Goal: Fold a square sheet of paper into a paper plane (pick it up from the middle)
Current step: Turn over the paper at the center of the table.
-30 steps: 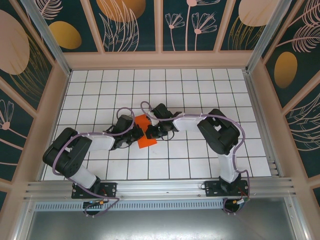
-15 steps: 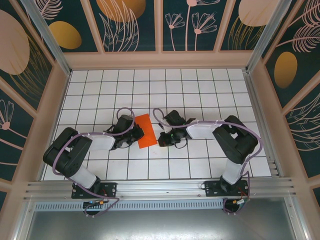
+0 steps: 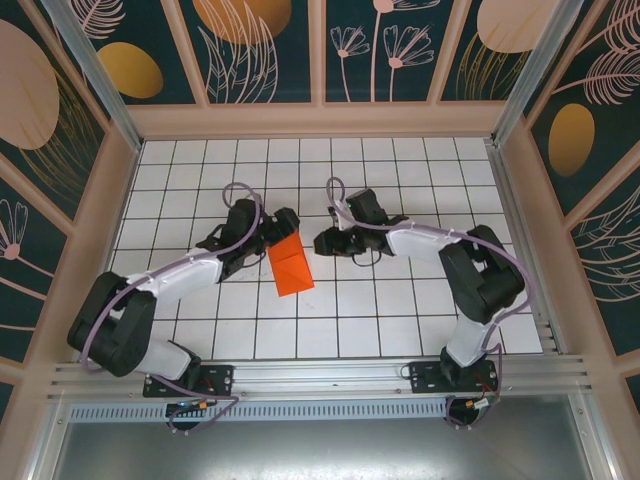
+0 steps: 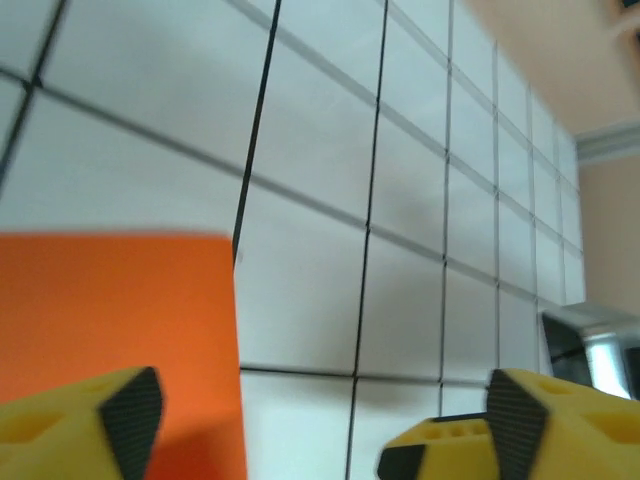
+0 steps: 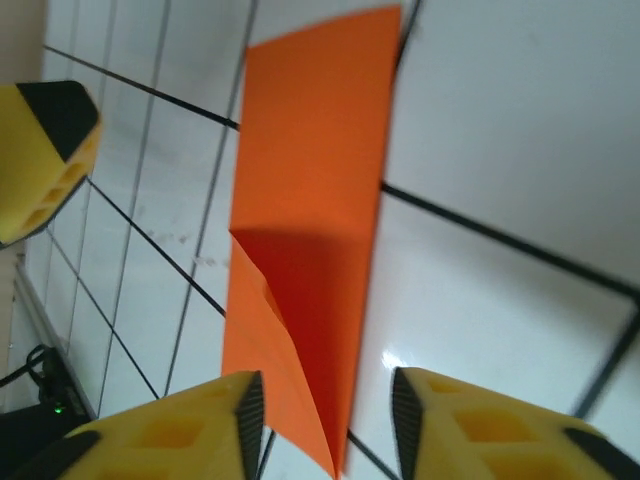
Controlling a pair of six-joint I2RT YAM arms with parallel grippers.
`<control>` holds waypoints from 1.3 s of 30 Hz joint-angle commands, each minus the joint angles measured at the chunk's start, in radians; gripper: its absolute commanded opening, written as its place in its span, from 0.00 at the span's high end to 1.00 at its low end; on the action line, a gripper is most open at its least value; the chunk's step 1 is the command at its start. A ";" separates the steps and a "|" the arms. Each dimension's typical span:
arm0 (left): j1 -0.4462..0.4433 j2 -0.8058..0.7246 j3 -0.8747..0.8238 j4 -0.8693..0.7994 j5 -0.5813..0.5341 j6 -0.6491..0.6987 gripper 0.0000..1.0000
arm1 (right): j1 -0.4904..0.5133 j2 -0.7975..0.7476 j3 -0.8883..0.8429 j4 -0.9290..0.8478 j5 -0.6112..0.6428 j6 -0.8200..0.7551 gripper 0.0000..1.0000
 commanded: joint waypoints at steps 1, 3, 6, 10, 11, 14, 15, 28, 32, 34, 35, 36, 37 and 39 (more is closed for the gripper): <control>0.038 -0.054 -0.032 -0.041 -0.096 -0.037 0.04 | -0.003 0.063 0.055 0.060 -0.116 -0.053 0.52; 0.048 -0.084 -0.067 -0.035 -0.123 -0.057 0.01 | -0.002 0.084 0.063 0.076 -0.154 -0.066 0.49; 0.055 -0.123 -0.115 -0.024 -0.133 -0.077 0.01 | 0.006 0.104 0.063 0.097 -0.198 -0.078 0.46; 0.057 -0.144 -0.164 -0.005 -0.123 -0.109 0.02 | 0.021 0.135 0.075 0.073 -0.201 -0.104 0.45; 0.057 -0.144 -0.173 0.002 -0.119 -0.114 0.01 | 0.026 0.143 0.081 0.067 -0.200 -0.108 0.45; 0.057 -0.136 -0.178 0.005 -0.111 -0.123 0.01 | 0.040 0.164 0.098 0.042 -0.193 -0.120 0.47; 0.057 -0.133 -0.177 0.009 -0.104 -0.122 0.02 | 0.041 0.172 0.102 0.038 -0.190 -0.121 0.48; 0.057 -0.126 -0.206 0.052 0.014 -0.100 0.02 | 0.041 0.222 0.111 0.090 -0.213 -0.105 0.87; 0.057 -0.142 -0.263 0.124 0.073 -0.099 0.02 | 0.015 0.193 0.052 0.180 -0.190 -0.050 0.98; 0.057 -0.140 -0.275 0.150 0.107 -0.085 0.01 | -0.004 0.175 0.008 0.252 -0.201 -0.005 0.99; 0.057 -0.137 -0.277 0.157 0.127 -0.080 0.02 | -0.012 0.166 -0.013 0.287 -0.200 0.019 1.00; 0.057 -0.132 -0.282 0.171 0.153 -0.078 0.03 | -0.019 0.159 -0.028 0.310 -0.205 0.034 1.00; 0.056 -0.128 -0.291 0.193 0.178 -0.079 0.04 | -0.023 0.154 -0.036 0.325 -0.208 0.046 1.00; 0.051 -0.117 -0.313 0.256 0.219 -0.096 0.07 | -0.030 0.145 -0.050 0.354 -0.209 0.068 1.00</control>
